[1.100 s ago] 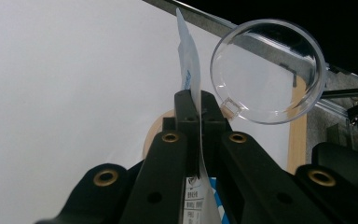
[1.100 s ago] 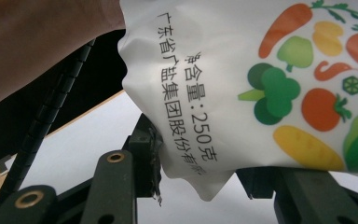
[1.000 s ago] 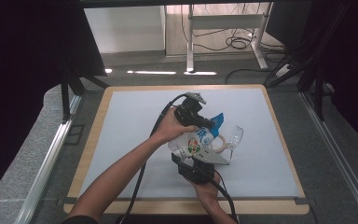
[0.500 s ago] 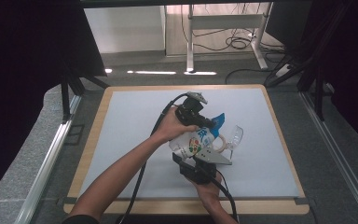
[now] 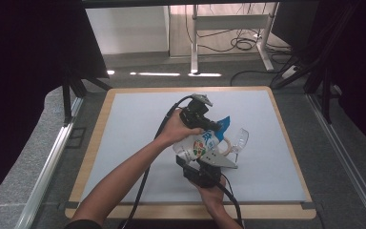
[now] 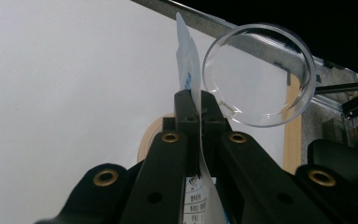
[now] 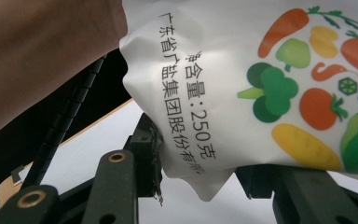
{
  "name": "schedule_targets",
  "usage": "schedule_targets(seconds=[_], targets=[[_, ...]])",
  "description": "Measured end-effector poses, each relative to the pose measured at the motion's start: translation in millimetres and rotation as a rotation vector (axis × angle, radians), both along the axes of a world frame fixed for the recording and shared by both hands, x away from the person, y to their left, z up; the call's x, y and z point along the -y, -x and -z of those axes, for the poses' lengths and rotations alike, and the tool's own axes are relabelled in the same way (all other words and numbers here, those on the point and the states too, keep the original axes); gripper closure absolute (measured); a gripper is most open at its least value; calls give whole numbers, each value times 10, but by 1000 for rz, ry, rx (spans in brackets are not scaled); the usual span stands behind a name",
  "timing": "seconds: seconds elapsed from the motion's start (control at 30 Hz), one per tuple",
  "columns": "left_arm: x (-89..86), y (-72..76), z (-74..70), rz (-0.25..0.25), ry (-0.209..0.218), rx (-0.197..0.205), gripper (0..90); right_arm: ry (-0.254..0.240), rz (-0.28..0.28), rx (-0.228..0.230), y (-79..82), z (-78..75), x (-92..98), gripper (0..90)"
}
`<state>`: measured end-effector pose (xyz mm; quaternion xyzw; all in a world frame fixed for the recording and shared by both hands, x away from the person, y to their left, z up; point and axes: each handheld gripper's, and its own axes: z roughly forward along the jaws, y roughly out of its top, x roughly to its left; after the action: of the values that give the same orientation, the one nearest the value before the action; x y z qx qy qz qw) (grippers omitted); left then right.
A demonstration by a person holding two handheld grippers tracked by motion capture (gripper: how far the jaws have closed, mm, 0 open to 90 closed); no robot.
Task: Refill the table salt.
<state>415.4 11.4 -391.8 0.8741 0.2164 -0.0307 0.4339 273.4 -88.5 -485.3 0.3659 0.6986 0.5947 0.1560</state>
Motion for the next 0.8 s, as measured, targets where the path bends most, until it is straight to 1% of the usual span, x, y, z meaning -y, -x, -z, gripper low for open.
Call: schedule_targets(seconds=[0.3, 0.47, 0.8], targets=[[4, -4, 5, 3, -6, 2, 900, -3, 5, -7, 2, -2, -3, 570], [-3, 0, 10, -2, 2, 1, 900, 1, 4, -2, -1, 2, -7, 571], [-16, -1, 17, -4, 0, 0, 900, 2, 3, -4, 2, 8, -21, 571]])
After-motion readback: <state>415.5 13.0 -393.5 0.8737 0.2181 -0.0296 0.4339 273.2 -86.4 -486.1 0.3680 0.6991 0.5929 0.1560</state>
